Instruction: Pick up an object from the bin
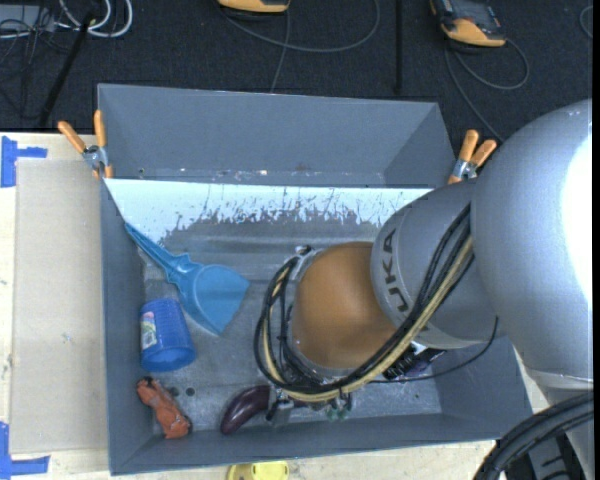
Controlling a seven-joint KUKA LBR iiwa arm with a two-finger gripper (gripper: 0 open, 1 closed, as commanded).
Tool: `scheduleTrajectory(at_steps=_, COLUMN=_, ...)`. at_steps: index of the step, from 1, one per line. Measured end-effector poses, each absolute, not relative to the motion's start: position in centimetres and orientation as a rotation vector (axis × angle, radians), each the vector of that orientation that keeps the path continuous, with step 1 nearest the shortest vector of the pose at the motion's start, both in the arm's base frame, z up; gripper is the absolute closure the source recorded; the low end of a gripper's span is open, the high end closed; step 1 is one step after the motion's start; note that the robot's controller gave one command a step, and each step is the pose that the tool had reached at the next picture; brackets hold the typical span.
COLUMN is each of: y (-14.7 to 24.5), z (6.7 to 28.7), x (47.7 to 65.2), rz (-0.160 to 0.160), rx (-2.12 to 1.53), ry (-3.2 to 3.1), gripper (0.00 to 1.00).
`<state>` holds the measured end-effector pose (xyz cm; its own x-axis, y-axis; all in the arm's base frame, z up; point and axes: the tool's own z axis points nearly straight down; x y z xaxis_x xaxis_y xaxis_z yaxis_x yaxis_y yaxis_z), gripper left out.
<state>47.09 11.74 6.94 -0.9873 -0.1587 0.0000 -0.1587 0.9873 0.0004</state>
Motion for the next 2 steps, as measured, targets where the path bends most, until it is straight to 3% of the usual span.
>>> scheduleTrajectory(at_steps=2, y=11.72, z=7.22, x=47.02, rz=0.000, rx=0.248, ry=-3.129, gripper=1.00)
